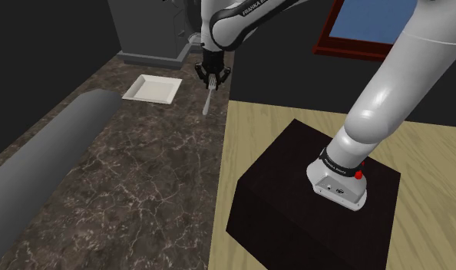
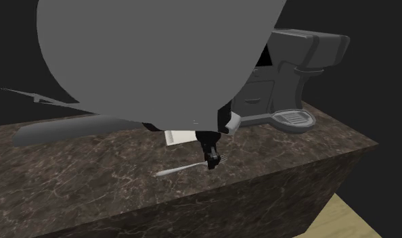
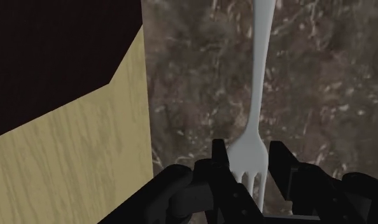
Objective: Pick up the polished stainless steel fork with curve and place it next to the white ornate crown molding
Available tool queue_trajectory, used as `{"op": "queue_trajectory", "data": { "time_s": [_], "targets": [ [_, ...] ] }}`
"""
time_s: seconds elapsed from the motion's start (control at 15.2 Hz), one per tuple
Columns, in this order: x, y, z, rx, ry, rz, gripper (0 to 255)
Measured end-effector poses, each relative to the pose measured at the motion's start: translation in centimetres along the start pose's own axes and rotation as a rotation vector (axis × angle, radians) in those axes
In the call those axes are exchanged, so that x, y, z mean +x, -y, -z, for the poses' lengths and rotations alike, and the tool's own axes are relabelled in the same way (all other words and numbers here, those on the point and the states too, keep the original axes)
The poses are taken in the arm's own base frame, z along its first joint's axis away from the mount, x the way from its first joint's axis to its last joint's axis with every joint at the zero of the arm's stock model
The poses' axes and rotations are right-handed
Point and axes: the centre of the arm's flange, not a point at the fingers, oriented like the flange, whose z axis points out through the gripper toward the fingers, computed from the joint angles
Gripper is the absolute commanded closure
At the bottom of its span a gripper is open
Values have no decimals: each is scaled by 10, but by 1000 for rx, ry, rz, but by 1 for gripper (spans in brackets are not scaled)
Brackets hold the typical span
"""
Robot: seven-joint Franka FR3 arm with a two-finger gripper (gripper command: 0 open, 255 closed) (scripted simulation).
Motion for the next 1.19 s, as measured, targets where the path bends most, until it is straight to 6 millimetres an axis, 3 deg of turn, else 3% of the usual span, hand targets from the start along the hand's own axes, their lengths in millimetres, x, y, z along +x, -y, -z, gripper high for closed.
{"op": "queue_trajectory", "data": {
  "time_s": [0.99, 1.19],
  "targets": [
    [5, 2, 79, 0, 0, 0, 255],
    [-20, 12, 87, 0, 0, 1, 255]
  ]
}}
